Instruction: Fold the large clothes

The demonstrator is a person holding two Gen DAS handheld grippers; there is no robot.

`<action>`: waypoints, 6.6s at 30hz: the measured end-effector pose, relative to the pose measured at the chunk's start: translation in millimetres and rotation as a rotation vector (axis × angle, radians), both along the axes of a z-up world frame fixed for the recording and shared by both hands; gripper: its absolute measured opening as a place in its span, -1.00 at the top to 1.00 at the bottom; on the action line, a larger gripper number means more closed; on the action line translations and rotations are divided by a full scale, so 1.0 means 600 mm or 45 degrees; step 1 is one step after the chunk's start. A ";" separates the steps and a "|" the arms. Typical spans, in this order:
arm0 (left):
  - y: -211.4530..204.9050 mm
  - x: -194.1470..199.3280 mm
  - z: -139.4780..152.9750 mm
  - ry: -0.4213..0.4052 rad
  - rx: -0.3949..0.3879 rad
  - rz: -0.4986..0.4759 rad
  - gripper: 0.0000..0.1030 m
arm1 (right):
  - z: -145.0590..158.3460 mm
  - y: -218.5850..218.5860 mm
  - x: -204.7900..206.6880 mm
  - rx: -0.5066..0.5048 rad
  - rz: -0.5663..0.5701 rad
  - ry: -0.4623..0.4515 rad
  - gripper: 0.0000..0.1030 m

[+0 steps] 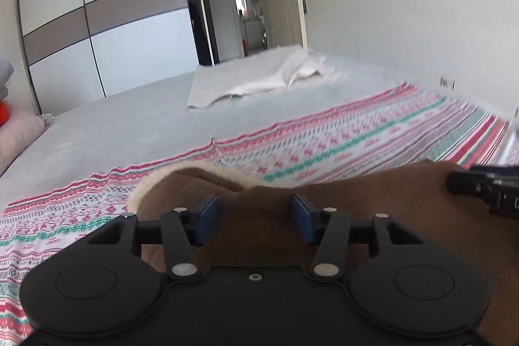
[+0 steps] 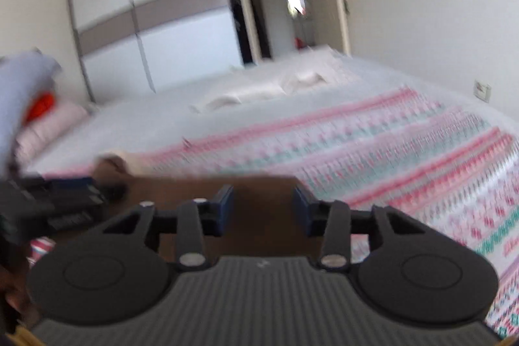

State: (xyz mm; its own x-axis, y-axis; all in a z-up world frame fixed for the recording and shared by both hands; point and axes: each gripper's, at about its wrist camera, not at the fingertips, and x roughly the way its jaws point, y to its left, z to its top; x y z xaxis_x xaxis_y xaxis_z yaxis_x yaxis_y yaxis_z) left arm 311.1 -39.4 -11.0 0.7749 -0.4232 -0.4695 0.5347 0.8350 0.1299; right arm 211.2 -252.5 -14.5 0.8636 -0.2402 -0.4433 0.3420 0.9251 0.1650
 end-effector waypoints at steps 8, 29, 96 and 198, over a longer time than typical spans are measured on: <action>-0.024 0.018 -0.040 -0.015 0.092 0.048 -0.10 | -0.083 -0.120 -0.009 0.484 -0.102 -0.009 0.29; 0.120 -0.325 0.013 -0.012 -0.189 -0.059 -0.07 | 0.070 0.040 -0.187 -0.081 0.166 0.125 0.19; 0.186 -0.542 0.036 0.237 -0.170 -0.037 -0.70 | 0.086 0.033 -0.450 -0.008 0.160 0.219 -0.33; 0.130 -0.551 -0.019 0.363 -0.001 0.456 -1.00 | 0.028 0.137 -0.438 -0.239 0.137 0.393 -0.99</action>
